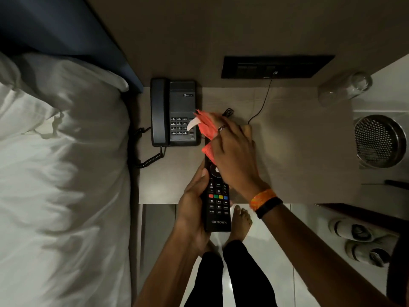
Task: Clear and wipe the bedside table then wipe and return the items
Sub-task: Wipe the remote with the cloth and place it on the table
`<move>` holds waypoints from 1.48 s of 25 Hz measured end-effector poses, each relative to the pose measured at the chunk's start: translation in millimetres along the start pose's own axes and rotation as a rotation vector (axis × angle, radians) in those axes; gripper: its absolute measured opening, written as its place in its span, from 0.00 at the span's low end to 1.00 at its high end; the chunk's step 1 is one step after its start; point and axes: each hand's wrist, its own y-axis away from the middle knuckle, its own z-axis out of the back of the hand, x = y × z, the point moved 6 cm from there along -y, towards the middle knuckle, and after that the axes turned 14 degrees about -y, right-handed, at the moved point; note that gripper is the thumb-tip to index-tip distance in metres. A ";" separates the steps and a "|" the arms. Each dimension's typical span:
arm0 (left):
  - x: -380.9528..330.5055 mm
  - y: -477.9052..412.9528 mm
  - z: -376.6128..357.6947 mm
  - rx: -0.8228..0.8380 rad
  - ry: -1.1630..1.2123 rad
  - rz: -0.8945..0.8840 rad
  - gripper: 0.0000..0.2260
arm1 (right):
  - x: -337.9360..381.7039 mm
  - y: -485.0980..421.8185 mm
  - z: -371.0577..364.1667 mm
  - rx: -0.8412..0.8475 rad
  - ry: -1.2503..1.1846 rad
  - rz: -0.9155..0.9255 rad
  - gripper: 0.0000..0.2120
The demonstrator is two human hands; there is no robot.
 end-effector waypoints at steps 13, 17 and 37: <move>-47.1 -35.8 62.8 -0.139 0.089 -0.144 0.13 | -7.8 134.4 -15.2 0.204 -0.209 0.175 0.21; -45.2 -39.9 99.9 -0.283 -0.164 -0.189 0.18 | -67.1 99.8 -45.1 0.302 0.082 0.409 0.18; 46.5 -198.9 -146.7 -0.164 -0.717 -0.158 0.11 | -252.7 -14.0 99.9 -0.375 -0.642 -0.428 0.09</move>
